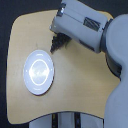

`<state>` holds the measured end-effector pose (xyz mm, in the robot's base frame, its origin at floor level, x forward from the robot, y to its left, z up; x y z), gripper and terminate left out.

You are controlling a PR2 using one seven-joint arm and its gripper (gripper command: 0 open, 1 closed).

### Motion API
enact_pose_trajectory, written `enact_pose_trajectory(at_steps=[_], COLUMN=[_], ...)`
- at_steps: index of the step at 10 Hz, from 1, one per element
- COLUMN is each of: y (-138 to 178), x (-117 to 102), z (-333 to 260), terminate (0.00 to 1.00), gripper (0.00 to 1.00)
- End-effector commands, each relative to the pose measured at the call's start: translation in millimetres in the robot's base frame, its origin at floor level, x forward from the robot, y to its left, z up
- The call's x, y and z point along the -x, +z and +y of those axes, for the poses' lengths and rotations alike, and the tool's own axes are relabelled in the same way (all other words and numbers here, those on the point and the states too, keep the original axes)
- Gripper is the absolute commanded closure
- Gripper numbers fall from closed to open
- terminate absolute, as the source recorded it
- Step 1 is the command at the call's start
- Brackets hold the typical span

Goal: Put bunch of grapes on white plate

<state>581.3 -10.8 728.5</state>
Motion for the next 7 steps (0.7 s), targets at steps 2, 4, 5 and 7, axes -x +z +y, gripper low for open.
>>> enact_pose_trajectory(at_steps=[2,4,5,7], y=[-17.9,-17.8,-14.8,-11.9], x=[20.1,24.4,21.8,11.0], z=[-12.6,-2.7,3.3,1.9], terminate=[0.00,0.00,0.00,0.00], gripper=[0.00,0.00,1.00,1.00])
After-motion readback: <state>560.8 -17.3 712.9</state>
